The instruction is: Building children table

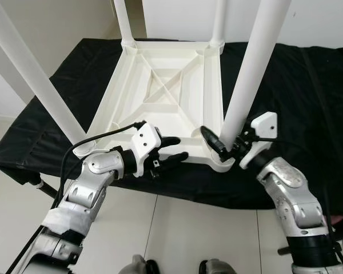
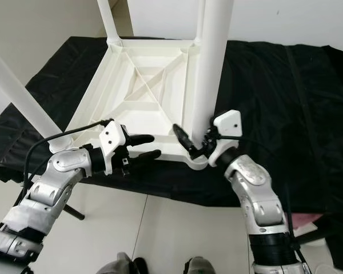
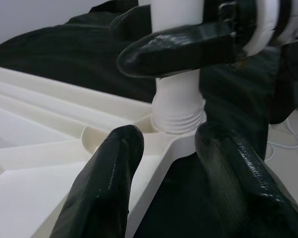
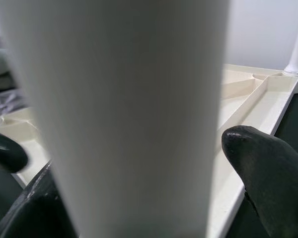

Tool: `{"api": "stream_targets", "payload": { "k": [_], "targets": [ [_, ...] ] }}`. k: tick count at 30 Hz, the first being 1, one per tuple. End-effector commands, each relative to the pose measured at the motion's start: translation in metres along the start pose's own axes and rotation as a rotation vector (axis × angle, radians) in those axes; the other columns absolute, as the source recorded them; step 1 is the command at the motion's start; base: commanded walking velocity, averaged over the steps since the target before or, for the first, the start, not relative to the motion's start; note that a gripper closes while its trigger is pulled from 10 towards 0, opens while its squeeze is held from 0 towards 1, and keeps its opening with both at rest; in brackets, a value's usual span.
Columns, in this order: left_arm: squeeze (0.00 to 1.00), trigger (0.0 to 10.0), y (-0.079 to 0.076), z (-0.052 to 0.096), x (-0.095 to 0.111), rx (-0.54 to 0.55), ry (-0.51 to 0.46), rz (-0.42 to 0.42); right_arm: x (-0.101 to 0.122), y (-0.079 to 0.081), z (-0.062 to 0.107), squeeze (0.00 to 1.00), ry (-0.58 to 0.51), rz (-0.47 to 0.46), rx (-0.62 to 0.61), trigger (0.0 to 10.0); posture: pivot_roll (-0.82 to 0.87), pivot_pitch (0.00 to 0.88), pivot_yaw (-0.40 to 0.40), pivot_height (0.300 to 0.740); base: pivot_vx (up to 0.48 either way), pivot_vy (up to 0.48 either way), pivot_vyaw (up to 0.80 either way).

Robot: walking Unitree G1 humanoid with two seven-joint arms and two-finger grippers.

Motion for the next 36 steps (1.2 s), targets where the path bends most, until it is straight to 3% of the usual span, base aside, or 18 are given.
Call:
{"api": "stream_targets", "payload": {
  "k": [1,4,11,12,13,14,26,27,31,36],
  "targets": [
    [0.0,10.0,0.002,0.002,-0.003,0.06,0.009,0.029,-0.001,0.003,-0.002,0.0,-0.005,-0.015,0.028,10.0,-0.16,0.09,0.074,0.74,0.0,0.0,0.0],
    [0.0,10.0,0.001,0.004,0.0,0.075,-0.016,0.076,-0.001,-0.001,-0.003,0.0,-0.002,0.007,0.078,10.0,-0.15,0.092,0.07,0.74,0.0,0.0,0.0],
    [0.0,10.0,-0.01,0.005,0.003,0.176,-0.075,0.091,-0.011,-0.005,-0.004,0.0,0.033,0.027,0.201,10.0,-0.13,0.095,0.059,0.74,0.0,0.0,0.0],
    [0.0,10.0,-0.012,0.003,0.003,0.196,-0.077,0.097,-0.015,-0.002,-0.005,0.0,0.043,0.024,0.23,4.4,-0.12,0.089,0.049,0.74,0.0,0.0,0.0],
    [0.0,10.0,-0.014,0.001,0.003,0.206,-0.075,0.111,-0.017,-0.001,-0.007,0.0,0.053,0.022,0.25,2.5,-0.12,0.087,0.047,0.74,0.0,0.0,0.0],
    [0.0,10.0,-0.016,0.0,0.004,0.206,-0.078,0.118,-0.019,0.001,-0.008,0.0,0.058,0.029,0.265,0.0,-0.12,0.084,0.044,0.74,0.0,0.0,0.0],
    [0.0,10.0,-0.024,-0.002,0.01,0.249,-0.093,0.147,-0.027,-0.001,-0.016,0.0,0.077,0.039,0.28,0.0,-0.09,0.075,0.028,0.74,0.0,0.0,0.0],
    [0.0,10.0,-0.023,-0.002,0.01,0.262,-0.098,0.15,-0.029,-0.002,-0.018,0.0,0.097,0.036,0.233,10.0,-0.09,0.072,0.017,0.74,0.0,0.0,0.0],
    [0.0,10.0,-0.022,0.0,0.011,0.299,-0.108,0.159,-0.034,-0.004,-0.024,0.0,0.144,0.015,0.1,10.0,-0.08,0.065,0.011,0.74,0.0,0.0,0.0],
    [0.0,10.0,-0.02,0.0,0.011,0.32,-0.113,0.175,-0.031,0.004,-0.025,0.0,0.132,0.002,0.045,10.0,-0.08,0.062,0.011,0.74,0.0,0.0,0.0]
  ]
}}
Point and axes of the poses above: a point about 5 cm out from each wrist's last joint towards the gripper, its own z axis pointing back from the gripper into the wrist, its own x axis along the axis of the wrist's last joint, y = z × x, the point moved 1 cm from there along -z, pointing out of the wrist towards the gripper, and after that the axes turned 11 degrees about z, right-handed, at the moved point
